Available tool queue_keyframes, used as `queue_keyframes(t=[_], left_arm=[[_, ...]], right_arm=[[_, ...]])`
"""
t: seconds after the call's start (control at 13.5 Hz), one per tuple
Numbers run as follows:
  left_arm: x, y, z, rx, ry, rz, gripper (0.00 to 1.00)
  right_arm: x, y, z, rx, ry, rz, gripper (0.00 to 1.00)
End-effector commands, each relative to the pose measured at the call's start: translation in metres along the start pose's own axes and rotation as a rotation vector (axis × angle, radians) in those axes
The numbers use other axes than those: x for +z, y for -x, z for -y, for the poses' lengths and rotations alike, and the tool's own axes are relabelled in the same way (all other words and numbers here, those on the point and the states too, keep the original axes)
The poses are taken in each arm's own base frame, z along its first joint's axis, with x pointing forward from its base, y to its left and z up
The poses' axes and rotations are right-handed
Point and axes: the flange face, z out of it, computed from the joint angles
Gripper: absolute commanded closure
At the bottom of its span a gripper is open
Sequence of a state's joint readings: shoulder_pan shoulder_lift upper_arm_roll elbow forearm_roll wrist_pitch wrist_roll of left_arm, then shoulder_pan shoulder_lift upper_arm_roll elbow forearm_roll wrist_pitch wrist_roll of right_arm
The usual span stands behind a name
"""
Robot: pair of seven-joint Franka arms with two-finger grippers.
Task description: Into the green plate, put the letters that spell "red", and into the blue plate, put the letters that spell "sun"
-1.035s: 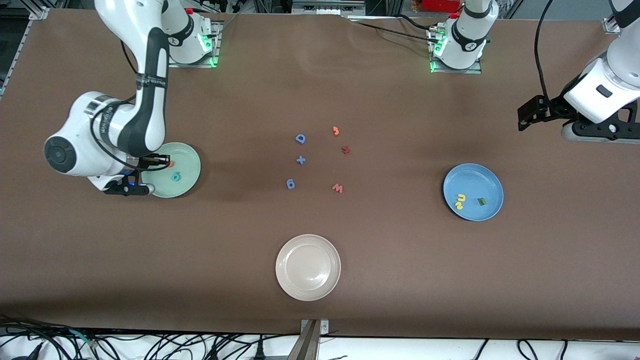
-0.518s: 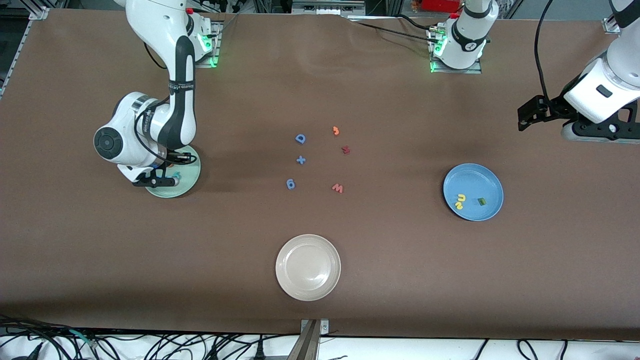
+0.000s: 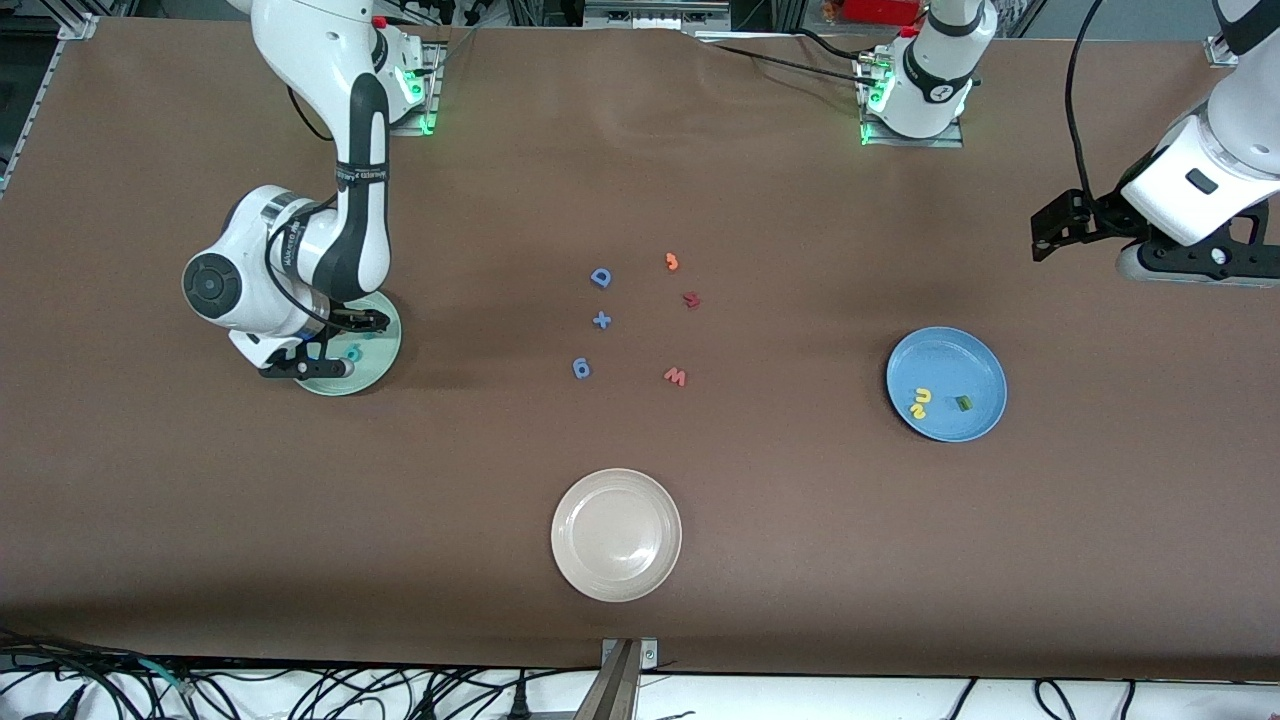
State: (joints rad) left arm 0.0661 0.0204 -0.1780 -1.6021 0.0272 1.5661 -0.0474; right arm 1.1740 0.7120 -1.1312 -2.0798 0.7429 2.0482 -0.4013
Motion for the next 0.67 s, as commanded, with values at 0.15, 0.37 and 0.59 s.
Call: queue_keyframes(t=[0.15, 0.37, 0.59], left_arm=[[-0.008, 0.003, 0.006, 0.016, -0.014, 0.0, 0.0], [-0.007, 0.002, 0.004, 0.014, -0.014, 0.002, 0.0], [-0.007, 0.003, 0.006, 0.011, -0.013, 0.002, 0.0]], right_arm=[[-0.075, -0.011, -0.015, 0.01, -0.079, 0.013, 0.01], [-0.113, -0.021, -0.019, 0.007, -0.109, 0.018, 0.01], [-0.167, -0.034, -0.017, 0.045, -0.084, 0.056, 0.01]])
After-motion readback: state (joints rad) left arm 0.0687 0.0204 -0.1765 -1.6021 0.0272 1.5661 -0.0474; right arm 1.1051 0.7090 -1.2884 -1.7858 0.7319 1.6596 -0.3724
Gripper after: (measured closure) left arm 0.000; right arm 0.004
